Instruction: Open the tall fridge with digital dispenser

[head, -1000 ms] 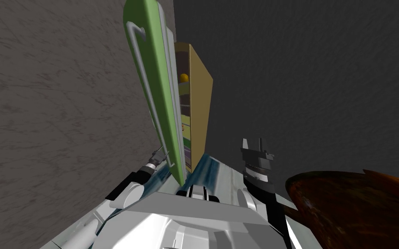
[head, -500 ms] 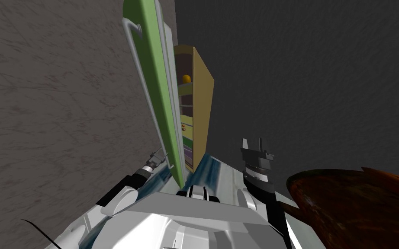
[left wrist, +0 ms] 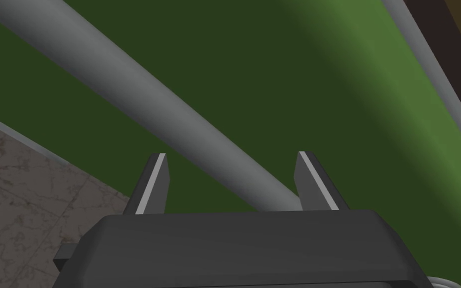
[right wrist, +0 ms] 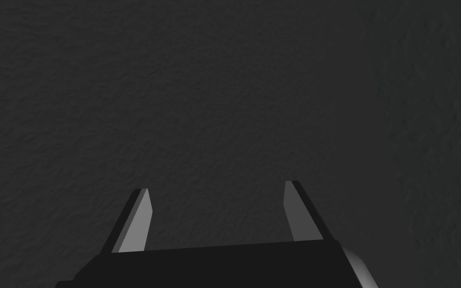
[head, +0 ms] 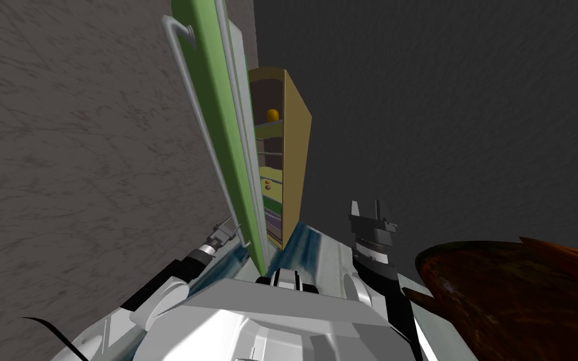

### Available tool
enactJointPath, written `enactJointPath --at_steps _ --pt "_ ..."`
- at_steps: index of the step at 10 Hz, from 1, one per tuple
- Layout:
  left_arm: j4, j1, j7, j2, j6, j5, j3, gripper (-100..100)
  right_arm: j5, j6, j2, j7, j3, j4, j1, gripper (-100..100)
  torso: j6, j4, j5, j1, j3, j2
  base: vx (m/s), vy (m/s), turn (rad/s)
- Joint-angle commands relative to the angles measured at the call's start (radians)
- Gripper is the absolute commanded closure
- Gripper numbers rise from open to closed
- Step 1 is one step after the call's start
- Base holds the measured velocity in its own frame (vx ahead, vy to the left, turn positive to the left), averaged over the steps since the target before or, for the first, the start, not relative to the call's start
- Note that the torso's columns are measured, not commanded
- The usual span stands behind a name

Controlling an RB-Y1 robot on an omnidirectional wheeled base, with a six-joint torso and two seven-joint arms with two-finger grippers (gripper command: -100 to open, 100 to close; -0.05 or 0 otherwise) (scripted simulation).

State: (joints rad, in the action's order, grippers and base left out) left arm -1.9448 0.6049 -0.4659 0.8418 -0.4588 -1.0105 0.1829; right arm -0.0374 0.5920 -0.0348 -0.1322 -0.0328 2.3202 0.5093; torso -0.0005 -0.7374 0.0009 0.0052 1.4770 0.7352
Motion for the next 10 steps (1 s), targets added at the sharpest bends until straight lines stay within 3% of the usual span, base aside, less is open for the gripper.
enactJointPath --at_steps 1,2,5,6,8,9,10 --pt "-0.003 0.011 -0.003 0.078 -0.037 -0.015 -0.003 100 0.0 0.0 0.0 0.0 0.0 0.0 0.0 0 0.001 -0.001 -0.001 -0.003 0.001 -0.002 -0.015 -0.002 0.015" --pt "-0.002 0.047 -0.021 0.104 -0.078 -0.065 0.046 100 0.0 0.0 0.0 0.0 0.0 0.0 0.0 0 0.002 -0.001 -0.005 -0.008 0.002 -0.003 -0.023 0.078 -0.051" --pt "-0.002 0.047 -0.021 0.193 -0.119 -0.075 0.046 100 0.0 0.0 0.0 0.0 0.0 0.0 0.0 0 0.0 0.0 -0.001 -0.003 -0.001 0.001 -0.026 0.053 0.003" --pt "-0.002 0.084 -0.039 0.221 -0.164 -0.128 0.095 100 0.0 0.0 0.0 0.0 0.0 0.0 0.0 0 0.002 0.0 -0.004 -0.008 0.001 -0.001 -0.021 0.081 -0.053" --pt "-0.002 0.084 -0.039 0.289 -0.201 -0.136 0.095 100 0.0 0.0 0.0 0.0 0.0 0.0 0.0 0 0.0 0.002 0.002 -0.002 -0.001 0.002 -0.033 0.076 -0.005" --pt "-0.002 0.084 -0.039 0.307 -0.201 -0.136 0.095 100 0.0 0.0 0.0 0.0 0.0 0.0 0.0 0 0.0 0.001 0.0 -0.005 -0.001 0.001 -0.007 0.017 0.014" --pt "-0.007 0.083 -0.047 0.292 -0.202 -0.139 0.094 100 0.0 0.0 0.0 0.0 0.0 0.0 0.0 0 0.001 0.001 -0.003 -0.009 0.0 0.0 -0.005 0.008 0.002"
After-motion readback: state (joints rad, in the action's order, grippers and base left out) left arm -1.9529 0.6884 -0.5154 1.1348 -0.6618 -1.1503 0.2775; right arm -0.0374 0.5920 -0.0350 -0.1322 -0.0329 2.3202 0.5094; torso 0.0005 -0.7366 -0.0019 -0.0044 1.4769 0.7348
